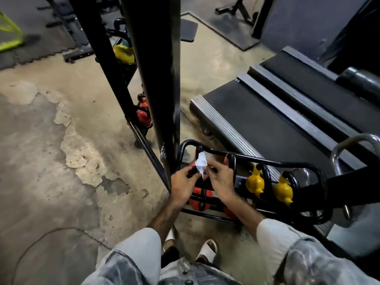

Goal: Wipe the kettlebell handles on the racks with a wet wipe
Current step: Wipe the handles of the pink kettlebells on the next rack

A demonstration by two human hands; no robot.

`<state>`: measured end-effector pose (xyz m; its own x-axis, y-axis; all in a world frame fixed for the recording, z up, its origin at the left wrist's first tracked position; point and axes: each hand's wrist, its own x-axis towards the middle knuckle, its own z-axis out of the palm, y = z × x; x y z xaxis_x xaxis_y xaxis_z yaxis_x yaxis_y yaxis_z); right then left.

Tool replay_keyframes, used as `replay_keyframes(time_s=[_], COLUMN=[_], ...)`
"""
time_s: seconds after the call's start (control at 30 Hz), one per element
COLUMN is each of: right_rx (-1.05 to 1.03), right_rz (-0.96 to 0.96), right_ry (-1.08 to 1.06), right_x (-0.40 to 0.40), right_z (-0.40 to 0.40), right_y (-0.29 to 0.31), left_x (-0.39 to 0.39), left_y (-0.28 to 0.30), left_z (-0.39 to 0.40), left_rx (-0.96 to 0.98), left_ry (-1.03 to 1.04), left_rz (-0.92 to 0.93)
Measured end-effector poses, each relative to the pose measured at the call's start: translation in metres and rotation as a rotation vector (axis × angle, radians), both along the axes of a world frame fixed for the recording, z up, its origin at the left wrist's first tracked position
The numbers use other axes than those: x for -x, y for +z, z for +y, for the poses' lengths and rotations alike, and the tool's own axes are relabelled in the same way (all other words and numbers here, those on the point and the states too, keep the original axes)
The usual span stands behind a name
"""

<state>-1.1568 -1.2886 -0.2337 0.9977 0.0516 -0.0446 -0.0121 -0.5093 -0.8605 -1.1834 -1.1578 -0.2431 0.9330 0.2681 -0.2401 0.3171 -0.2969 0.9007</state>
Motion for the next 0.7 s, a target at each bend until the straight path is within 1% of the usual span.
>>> replay_keyframes(time_s=[0.1,0.2,0.3,0.37,0.43,0.53,0.6,0.7], right_rx=[-0.085,-0.105,-0.091,-0.103,-0.166,-0.239,-0.24,-0.171], right_rz=[0.056,0.134,0.205,0.22,0.219,0.25,0.251,0.263], right_ry=[-0.065,-0.18,-0.158,-0.185,-0.248,-0.238,-0.261,-0.269], right_x=[-0.005,-0.04,-0.066,-0.062,-0.043,-0.018,-0.027,-0.059], right_z=[0.006,0.015,0.018,0.019,0.019,0.014,0.015,0.023], right_y=[-0.001,-0.001,-0.009,-0.007,-0.005,-0.006,-0.007,-0.006], left_x=[-0.004,-0.009,-0.01,-0.01,-0.01,-0.008,-0.008,-0.01], left_y=[0.002,0.005,0.007,0.009,0.009,0.009,0.007,0.004], left_z=[0.003,0.001,0.0,0.0,-0.001,-0.002,-0.003,-0.002], left_rx=[-0.067,-0.055,-0.052,-0.024,0.004,-0.004,-0.013,-0.033], left_ry=[-0.03,-0.022,-0.007,-0.008,-0.019,-0.049,-0.054,-0.045], left_rz=[0.04,0.081,0.094,0.108,0.099,0.067,0.057,0.073])
